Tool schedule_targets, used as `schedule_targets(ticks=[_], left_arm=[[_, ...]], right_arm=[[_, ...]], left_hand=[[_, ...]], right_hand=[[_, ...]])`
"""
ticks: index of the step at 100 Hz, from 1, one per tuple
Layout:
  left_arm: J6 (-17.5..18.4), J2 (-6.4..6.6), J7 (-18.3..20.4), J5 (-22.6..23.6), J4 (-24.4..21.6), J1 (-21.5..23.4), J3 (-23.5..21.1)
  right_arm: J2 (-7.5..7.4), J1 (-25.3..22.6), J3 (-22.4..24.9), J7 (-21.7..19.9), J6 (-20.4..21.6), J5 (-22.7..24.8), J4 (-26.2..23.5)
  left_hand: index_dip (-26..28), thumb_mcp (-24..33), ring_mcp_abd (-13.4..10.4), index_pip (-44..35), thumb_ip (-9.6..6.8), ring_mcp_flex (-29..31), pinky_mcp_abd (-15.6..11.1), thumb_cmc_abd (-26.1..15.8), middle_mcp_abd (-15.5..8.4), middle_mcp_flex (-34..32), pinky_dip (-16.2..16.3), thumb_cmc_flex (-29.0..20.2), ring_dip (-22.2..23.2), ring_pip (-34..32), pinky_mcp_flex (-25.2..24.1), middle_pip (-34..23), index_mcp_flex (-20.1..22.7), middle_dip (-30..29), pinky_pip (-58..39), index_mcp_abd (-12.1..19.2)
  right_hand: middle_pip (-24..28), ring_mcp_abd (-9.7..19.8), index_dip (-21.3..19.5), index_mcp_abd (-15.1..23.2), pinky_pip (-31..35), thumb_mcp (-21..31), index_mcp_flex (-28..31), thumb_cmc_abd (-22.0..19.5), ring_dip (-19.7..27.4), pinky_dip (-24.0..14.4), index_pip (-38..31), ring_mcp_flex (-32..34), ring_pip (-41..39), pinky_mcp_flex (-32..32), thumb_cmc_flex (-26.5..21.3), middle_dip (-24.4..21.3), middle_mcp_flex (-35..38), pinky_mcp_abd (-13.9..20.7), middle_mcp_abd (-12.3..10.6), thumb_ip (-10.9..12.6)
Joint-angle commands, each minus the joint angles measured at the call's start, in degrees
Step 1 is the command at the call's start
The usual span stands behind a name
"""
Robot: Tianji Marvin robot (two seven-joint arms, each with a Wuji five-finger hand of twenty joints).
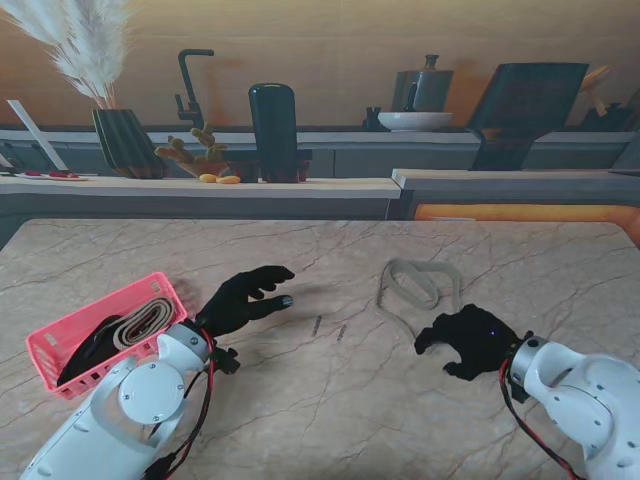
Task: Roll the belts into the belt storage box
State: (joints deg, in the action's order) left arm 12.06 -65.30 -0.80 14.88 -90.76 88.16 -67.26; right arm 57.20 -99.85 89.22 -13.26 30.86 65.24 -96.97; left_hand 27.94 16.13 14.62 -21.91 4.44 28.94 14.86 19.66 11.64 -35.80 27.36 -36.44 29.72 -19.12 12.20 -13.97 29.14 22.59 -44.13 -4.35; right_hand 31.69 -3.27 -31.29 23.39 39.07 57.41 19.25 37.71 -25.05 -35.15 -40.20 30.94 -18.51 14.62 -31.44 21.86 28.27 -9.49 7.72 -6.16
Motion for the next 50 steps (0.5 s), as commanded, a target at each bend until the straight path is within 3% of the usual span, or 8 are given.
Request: schedule_targets(ticks=[1,16,36,50], left_arm=[[-0.44,-0.09,0.41,-0.19,-0.05,0.18,0.11],[-0.62,-0.13,0.27,-0.16,-0.01,0.12,0.14],[-1.09,-0.17,0.21,-0.17,-0.04,0.02,0.17],[-1.27,-0.17,0.31,-0.29,0.01,-0.09,0.19]], right_arm=[[-0.05,1.62,-0.8,1.8,0.44,0.8,2.26],[-0.52,5.66,-3.64,9.1,1.37,6.17,7.84],[-1.12,10.12,-7.99,13.13,1.18,8.74,12.71],[-1.29,12.72,-10.85,14.71,0.92,8.8,15.37]], left_hand=[[0.47,-1.32,-0.33,1.94,-2.01,0.81,-0.22,-1.84,-0.16,-1.24,0.85,-0.45,0.24,0.04,0.28,1.55,1.19,0.46,-1.33,1.44],[0.49,-1.74,-0.24,1.92,-2.05,0.93,-0.18,-1.93,-0.19,-1.45,0.91,-0.62,0.3,-0.08,0.29,1.47,1.31,0.5,-1.53,1.54],[0.49,-2.2,-0.23,1.92,-2.11,0.97,-0.1,-2.11,-0.18,-1.57,0.91,-0.84,0.32,-0.13,0.21,1.44,1.38,0.53,-1.66,1.57],[0.5,-2.48,-0.26,1.93,-2.14,1.22,-0.06,-2.25,-0.15,-1.79,0.95,-0.95,0.38,-0.28,0.32,1.38,1.32,0.57,-1.84,1.56]], right_hand=[[-0.4,0.46,1.02,1.88,-2.42,2.66,-2.71,3.32,2.22,0.98,-1.07,-2.5,2.47,-0.99,-0.16,-0.91,-2.38,1.85,-0.65,0.23],[0.15,0.15,2.54,2.36,-4.36,2.92,-5.44,4.86,4.85,2.76,-2.46,-5.37,4.03,-1.45,0.9,-1.63,-5.65,2.59,-0.17,-0.54],[1.57,-0.2,4.29,2.4,-2.9,4.22,-6.64,4.93,5.31,2.83,-2.95,-5.25,1.77,-1.68,1.45,-2.35,-6.14,1.13,-0.63,-0.74],[4.19,0.78,5.7,2.07,-0.71,4.87,-8.86,4.75,2.51,2.61,-2.3,-1.39,-3.09,-0.9,1.09,-1.56,-4.15,1.13,-1.02,-0.83]])
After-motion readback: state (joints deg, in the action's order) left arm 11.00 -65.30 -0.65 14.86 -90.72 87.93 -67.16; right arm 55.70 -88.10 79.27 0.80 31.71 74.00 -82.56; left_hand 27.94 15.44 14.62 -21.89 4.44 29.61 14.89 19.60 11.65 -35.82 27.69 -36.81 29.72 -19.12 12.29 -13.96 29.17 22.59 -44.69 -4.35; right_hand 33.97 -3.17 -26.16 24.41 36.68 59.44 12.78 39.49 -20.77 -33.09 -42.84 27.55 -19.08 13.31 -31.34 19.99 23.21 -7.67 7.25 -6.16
